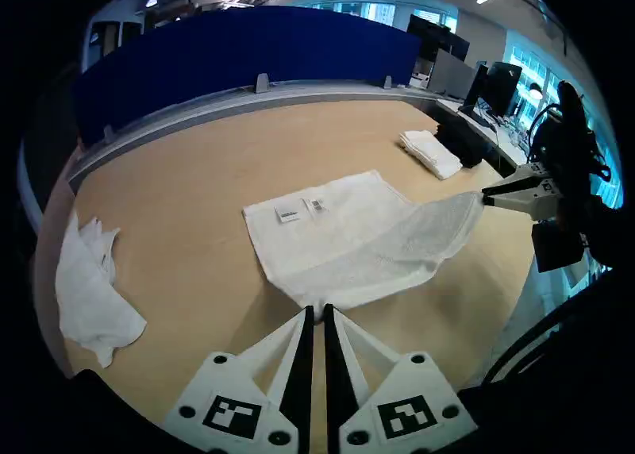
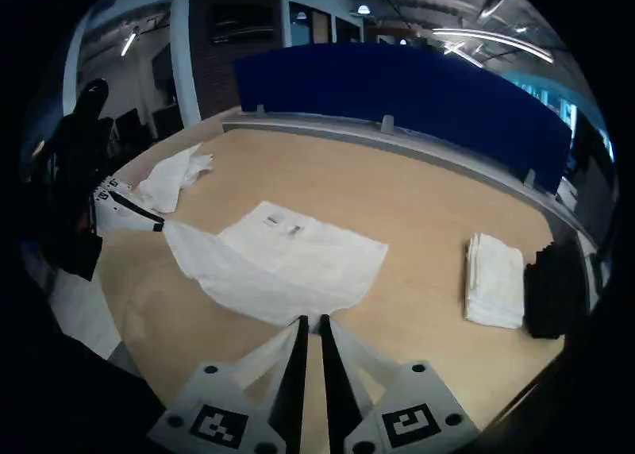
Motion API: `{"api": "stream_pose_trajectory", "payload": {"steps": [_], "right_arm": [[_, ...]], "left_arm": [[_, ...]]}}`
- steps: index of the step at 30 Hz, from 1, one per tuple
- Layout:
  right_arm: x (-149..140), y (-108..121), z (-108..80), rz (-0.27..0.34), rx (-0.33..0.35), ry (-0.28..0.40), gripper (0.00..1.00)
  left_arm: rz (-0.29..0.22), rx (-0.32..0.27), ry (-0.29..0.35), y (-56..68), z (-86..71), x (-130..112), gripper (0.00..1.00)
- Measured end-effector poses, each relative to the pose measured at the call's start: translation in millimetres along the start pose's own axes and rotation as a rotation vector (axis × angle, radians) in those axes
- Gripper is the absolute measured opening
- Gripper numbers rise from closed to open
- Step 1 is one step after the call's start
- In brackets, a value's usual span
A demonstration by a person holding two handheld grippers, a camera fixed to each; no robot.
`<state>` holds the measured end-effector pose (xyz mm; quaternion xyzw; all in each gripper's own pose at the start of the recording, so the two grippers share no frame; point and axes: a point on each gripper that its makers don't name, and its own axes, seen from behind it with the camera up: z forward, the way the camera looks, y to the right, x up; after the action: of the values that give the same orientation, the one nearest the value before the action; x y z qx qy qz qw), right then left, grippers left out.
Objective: Fold towel
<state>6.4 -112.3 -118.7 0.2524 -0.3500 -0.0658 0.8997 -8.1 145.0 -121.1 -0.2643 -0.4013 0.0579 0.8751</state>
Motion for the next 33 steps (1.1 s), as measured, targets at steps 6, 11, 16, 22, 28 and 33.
{"api": "stream_pose_trajectory", "payload": {"steps": [6,11,16,22,28,33], "right_arm": [[3,3,2.4,0.002,0.000,-0.002,0.12],[8,10,9.7,0.013,0.001,-0.011,0.12],[19,24,23.4,0.007,-0.010,-0.015,0.12],[36,44,48.9,-0.013,-0.026,-0.017,0.12],[51,64,77.2,-0.011,-0.042,-0.018,0.12],[54,76,97.3,0.015,-0.044,-0.027,0.12]], "left_arm": [[-0.013,0.005,-0.004,-2.6,1.2,1,0.09],[-0.040,0.009,-0.007,-8.7,3.8,11,0.09],[-0.057,0.028,-0.011,-21.3,13.2,26,0.09],[-0.077,0.041,-0.016,-35.8,33.0,48,0.09],[-0.065,0.054,-0.008,-54.8,59.2,71,0.09],[-0.047,0.061,-0.020,-68.6,81.8,79,0.09]]}}
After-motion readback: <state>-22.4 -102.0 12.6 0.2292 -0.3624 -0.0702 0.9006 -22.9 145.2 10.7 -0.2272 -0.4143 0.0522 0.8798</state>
